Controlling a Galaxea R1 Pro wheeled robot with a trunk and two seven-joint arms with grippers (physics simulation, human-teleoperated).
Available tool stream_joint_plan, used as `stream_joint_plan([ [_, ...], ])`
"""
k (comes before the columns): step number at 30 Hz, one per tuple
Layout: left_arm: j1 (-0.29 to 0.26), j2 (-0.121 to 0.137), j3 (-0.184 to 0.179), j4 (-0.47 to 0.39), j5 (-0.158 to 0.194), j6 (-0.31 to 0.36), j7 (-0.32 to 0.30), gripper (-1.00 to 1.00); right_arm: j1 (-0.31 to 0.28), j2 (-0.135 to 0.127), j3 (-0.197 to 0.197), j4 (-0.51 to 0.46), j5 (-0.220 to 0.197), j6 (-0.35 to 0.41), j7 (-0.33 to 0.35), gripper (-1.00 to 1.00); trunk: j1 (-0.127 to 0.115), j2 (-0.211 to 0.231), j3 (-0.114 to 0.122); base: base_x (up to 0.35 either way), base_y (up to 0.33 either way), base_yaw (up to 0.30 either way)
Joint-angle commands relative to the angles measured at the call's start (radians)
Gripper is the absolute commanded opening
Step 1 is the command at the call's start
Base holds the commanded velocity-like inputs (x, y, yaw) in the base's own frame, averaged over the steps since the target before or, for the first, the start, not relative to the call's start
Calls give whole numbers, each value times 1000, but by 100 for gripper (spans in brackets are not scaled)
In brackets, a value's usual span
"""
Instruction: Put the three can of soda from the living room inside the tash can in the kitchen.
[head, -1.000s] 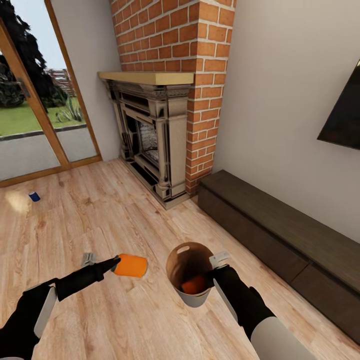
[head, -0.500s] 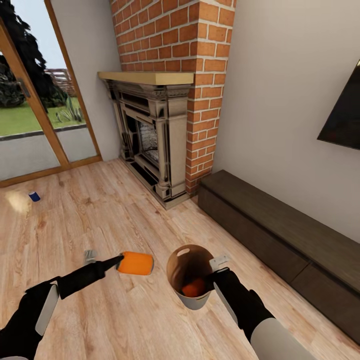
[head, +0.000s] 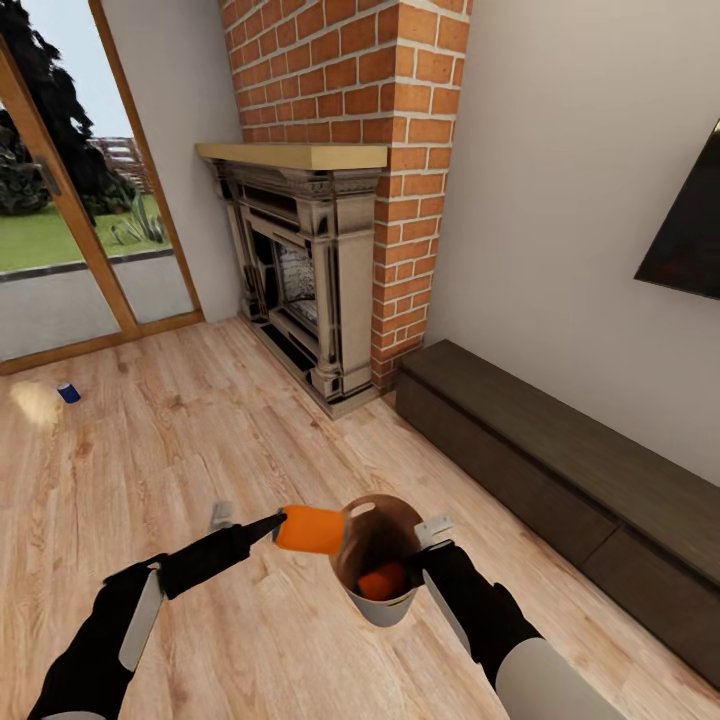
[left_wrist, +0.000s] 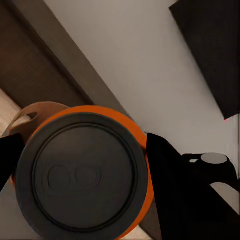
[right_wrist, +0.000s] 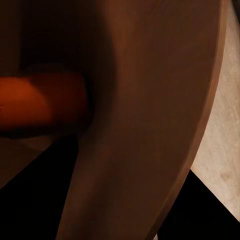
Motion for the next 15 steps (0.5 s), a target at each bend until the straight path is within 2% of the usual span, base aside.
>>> stream_joint_plan([
  [1,0,-2,0,0,-1,-3,-1,-100,0,0,0,-1,-2,-1,2,-100,0,0,0,0,0,0],
  [8,0,-40,-1,1,-1,-4,-1,-100,0,0,0,-1,-3,-1,2,-100,0,0,0,0,0,0],
  [15,0,-53,-1,2,-3,-5,1,-100,0,1,0,-1,-3,-1,2,-100,0,0,0,0,0,0],
])
